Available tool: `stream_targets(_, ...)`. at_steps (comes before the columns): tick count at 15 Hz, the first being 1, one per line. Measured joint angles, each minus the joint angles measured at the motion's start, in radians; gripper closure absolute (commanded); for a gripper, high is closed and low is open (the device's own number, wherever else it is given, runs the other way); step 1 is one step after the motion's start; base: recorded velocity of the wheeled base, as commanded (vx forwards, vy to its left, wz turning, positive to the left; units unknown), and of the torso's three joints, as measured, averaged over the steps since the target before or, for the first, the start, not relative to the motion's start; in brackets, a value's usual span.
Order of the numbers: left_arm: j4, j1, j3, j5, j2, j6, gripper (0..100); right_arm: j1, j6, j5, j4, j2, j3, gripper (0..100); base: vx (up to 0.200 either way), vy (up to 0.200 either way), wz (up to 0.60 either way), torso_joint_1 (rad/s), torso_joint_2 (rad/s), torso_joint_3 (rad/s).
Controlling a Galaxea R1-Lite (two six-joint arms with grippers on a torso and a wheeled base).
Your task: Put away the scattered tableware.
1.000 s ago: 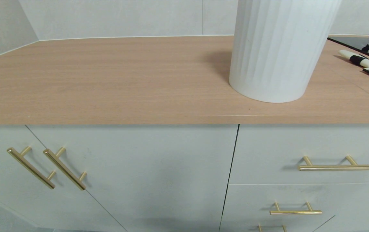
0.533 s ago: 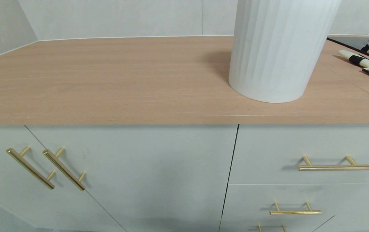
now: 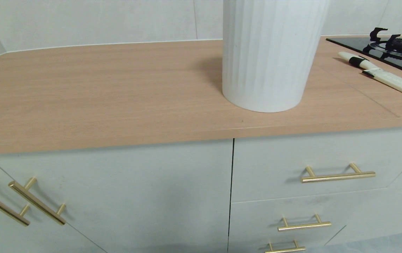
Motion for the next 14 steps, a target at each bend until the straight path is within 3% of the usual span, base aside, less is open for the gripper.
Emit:
stream_targets(4,0.000,-0.001,0.000,0.000,0.000,0.001,0,0.000,0.000,0.000,0.000,0.000,0.000,0,0.000,0.000,0.00,0.000,0.00,0.000)
stream_targets(13,0.001,-0.001,0.000,0.000,0.000,0.001,0,0.000,0.000,0.000,0.000,0.000,0.000,0,0.000,-0.200,0.00,0.001,0.00,0.002)
stream_targets(14,0.000,-0.001,0.000,0.000,0.000,0.001,0,0.000,0.000,0.000,0.000,0.000,0.000,0,0.000,0.000,0.00,0.000,0.00,0.000)
